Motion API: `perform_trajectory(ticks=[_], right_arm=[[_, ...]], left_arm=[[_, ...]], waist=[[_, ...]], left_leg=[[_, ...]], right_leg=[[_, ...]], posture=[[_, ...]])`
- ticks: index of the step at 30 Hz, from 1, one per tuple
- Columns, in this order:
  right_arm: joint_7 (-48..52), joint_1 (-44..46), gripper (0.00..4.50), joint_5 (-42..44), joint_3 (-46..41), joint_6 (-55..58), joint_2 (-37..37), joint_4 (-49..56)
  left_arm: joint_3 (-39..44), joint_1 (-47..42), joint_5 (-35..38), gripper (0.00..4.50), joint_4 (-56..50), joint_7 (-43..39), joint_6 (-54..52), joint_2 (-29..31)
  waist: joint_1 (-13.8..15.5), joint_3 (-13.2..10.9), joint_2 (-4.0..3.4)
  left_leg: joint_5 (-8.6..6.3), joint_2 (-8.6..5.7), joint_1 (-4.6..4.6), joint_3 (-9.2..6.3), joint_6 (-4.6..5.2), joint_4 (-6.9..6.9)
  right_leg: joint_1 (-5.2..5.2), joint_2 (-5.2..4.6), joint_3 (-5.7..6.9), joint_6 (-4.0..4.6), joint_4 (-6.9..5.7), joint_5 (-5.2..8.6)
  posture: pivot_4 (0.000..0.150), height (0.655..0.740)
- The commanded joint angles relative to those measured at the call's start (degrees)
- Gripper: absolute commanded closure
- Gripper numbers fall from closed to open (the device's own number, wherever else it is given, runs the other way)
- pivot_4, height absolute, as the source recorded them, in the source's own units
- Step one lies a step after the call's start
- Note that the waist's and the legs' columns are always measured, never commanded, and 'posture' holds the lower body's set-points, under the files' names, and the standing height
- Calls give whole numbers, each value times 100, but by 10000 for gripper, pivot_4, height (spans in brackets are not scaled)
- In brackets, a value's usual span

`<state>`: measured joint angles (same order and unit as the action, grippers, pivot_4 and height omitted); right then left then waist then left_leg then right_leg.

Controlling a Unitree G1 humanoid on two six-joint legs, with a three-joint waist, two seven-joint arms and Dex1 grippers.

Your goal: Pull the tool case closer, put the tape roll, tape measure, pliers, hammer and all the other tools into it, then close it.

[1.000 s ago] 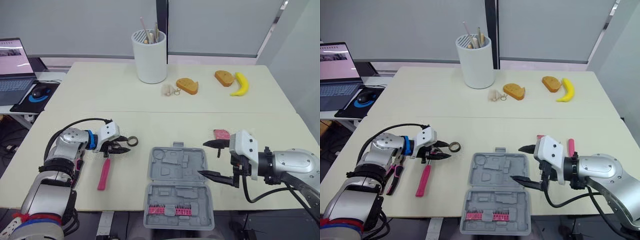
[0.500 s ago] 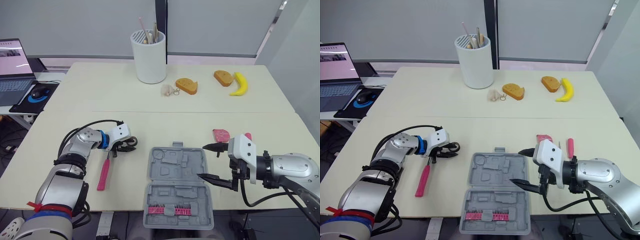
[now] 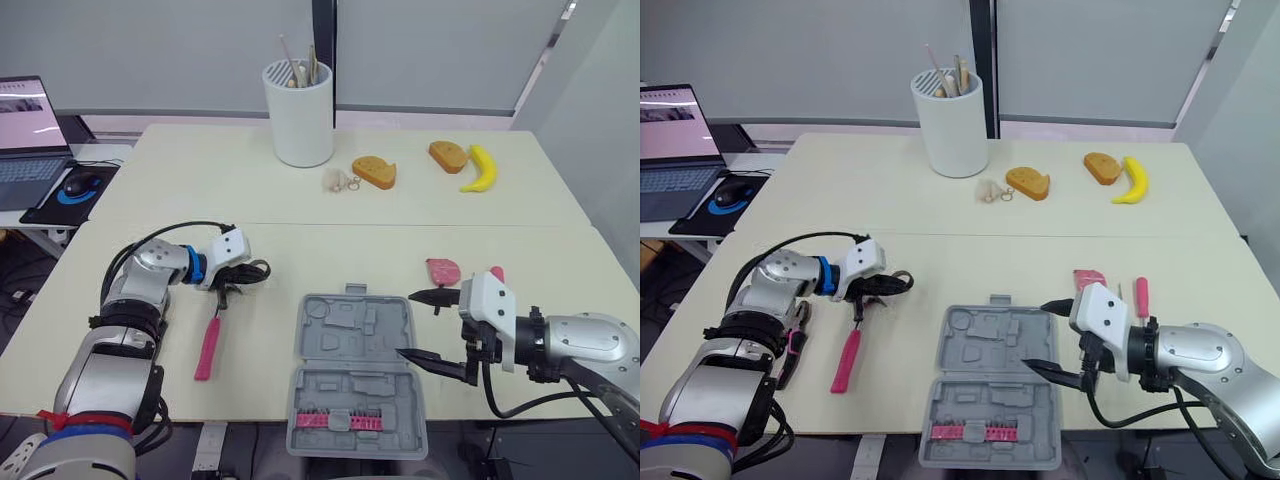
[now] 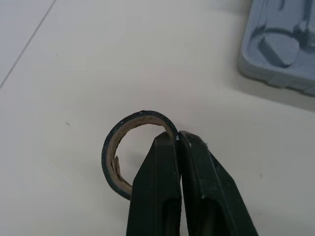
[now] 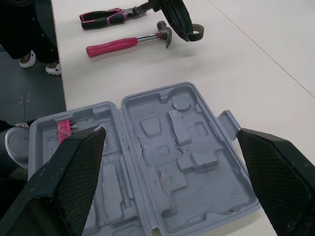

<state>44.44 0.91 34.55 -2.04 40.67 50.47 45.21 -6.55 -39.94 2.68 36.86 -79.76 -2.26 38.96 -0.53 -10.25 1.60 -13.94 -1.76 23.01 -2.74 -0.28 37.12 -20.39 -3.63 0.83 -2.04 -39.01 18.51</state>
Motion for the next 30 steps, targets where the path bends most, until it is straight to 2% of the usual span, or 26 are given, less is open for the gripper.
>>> perform_trajectory(ticks=[1,4,8,18,30], right_arm=[[-100,-27,0,-1,-123,-14,23,266],[-252,-24,0,-70,-26,17,-32,272],[-337,-51,0,-70,42,107,1,338],[-441,-74,0,-56,8,258,38,404],[-499,82,0,42,12,417,18,433]], left_arm=[[17,520,717,44512,-1884,-195,-1676,56],[-28,977,1064,44512,-3017,174,-2648,-148],[-267,1283,1178,44512,-3417,729,-3106,-687],[-641,1257,752,44512,-2365,1134,-2265,-932],[-752,1105,445,44512,-1746,1471,-1775,-1112]], waist=[[-1,0,0],[2,1,-1],[28,2,-3],[36,2,-3],[38,2,-3]], left_leg=[[0,0,-1,0,0,0],[0,4,-3,-1,0,1],[1,15,-15,-8,0,8],[1,35,-14,-10,0,10],[1,34,-12,-8,0,12]], right_leg=[[1,0,-1,0,0,0],[3,-1,-4,0,-1,0],[15,12,-1,3,-6,-2],[12,37,-3,7,-5,-6],[12,36,-4,7,-2,-7]], posture=[[1500,7400],[1500,7400],[1500,7400],[1500,7400],[1500,7400]])
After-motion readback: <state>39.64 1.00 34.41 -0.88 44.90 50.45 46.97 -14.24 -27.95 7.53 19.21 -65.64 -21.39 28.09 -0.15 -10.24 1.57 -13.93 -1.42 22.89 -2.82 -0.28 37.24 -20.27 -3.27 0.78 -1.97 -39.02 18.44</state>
